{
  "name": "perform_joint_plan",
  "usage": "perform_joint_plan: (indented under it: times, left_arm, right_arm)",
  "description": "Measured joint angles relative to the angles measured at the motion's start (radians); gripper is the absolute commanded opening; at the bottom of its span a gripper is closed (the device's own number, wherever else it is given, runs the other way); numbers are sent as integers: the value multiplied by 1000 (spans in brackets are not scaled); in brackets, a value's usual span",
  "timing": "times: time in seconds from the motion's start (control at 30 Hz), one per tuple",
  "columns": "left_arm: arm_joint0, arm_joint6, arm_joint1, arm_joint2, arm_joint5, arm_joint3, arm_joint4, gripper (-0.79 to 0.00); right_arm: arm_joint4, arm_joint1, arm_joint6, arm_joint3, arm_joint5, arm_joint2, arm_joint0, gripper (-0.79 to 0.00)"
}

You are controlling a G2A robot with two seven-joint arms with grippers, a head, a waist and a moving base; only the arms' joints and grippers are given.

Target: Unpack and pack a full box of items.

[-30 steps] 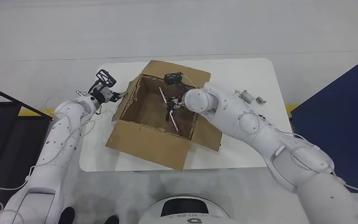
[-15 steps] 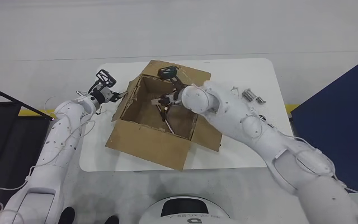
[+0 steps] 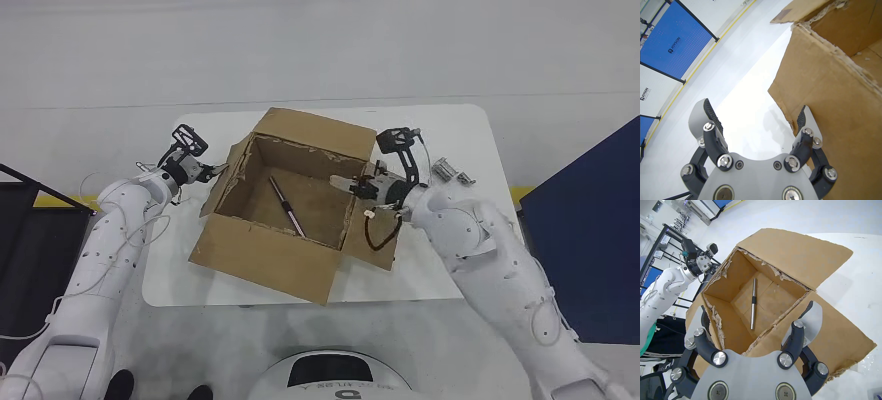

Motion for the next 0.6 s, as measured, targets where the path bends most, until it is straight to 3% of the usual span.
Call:
perform_joint_plan:
  times: [0.2, 0.33, 0.47, 0.6]
  left_arm:
    - [0, 0, 0, 0, 0, 0, 0, 0]
    - [0, 0, 0, 0, 0, 0, 0, 0]
    - [0, 0, 0, 0, 0, 0, 0, 0]
    - [0, 0, 0, 0, 0, 0, 0, 0]
  right_arm:
    - [8, 0, -8, 5, 0, 6, -4, 0]
    - [17, 11, -74, 10, 15, 107, -64, 0]
    - [-17, 17, -165, -7, 258, 230, -129, 0]
    - [-128, 14, -115, 66, 516, 216, -83, 0]
